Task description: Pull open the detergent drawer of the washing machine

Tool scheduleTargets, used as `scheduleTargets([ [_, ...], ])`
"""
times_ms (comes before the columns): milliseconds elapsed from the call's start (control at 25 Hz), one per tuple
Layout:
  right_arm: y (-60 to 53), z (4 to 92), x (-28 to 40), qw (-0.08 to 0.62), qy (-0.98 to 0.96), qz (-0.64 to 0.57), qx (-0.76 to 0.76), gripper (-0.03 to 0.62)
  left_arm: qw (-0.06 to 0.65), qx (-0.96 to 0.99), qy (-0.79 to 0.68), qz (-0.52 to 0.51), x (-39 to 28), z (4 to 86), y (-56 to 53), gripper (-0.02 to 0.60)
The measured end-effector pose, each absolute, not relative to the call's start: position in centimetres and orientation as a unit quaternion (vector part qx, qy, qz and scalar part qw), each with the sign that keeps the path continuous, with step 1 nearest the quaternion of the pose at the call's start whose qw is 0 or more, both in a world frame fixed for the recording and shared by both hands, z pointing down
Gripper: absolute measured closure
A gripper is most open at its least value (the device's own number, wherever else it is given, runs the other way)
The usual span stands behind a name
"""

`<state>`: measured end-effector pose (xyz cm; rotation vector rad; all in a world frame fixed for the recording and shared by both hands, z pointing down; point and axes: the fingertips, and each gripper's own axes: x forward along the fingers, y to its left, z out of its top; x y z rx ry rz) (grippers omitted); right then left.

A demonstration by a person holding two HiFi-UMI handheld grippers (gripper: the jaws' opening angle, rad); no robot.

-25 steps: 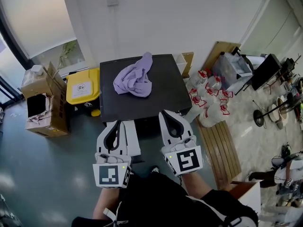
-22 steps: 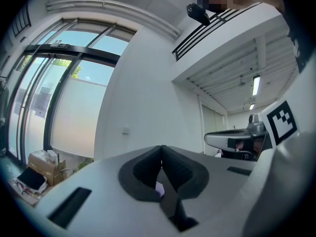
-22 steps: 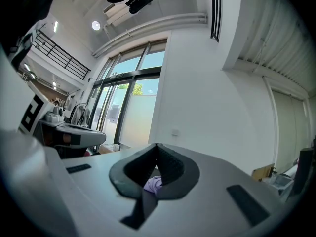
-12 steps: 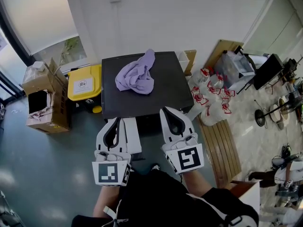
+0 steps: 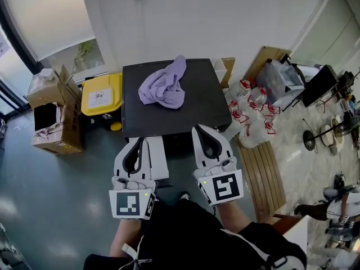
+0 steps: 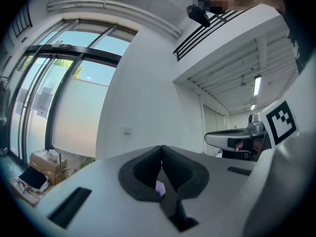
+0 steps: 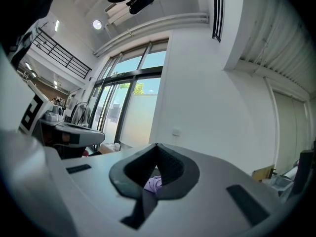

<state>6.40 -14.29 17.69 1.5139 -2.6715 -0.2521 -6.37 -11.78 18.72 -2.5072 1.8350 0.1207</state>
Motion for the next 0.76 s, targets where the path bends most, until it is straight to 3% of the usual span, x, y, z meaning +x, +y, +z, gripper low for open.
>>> scheduleTargets([
  [760, -13.83, 17.67, 5.54, 0.028, -0.871, -0.078, 0.484, 0.588, 0.009, -0.808, 0.588, 0.04, -6.8, 19.0, -11.41, 0.56],
])
